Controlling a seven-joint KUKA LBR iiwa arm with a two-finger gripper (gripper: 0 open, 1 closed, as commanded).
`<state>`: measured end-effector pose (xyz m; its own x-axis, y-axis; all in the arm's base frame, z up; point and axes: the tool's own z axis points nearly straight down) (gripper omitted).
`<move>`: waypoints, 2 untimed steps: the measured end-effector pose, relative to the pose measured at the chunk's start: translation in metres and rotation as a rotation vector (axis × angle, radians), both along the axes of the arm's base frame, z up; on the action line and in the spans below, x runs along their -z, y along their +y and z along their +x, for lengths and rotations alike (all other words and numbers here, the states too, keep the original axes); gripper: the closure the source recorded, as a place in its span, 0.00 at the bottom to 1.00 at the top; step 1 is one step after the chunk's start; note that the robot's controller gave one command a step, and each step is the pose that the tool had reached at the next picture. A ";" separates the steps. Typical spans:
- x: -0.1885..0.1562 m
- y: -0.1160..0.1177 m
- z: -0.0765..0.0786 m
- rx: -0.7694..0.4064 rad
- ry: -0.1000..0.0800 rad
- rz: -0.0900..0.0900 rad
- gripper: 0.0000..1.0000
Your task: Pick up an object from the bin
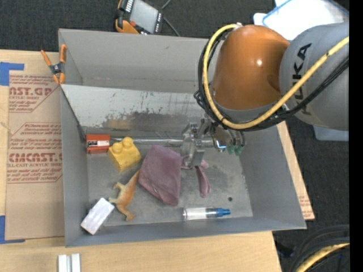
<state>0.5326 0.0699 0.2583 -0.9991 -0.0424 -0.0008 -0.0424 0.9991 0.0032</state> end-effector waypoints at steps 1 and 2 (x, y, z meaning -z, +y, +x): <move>0.096 0.026 0.013 0.000 -0.002 0.001 1.00; 0.150 0.031 0.009 -0.028 0.004 -0.001 1.00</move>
Offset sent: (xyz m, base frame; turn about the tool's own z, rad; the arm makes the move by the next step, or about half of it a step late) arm -0.0003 0.0334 -0.0896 -0.1342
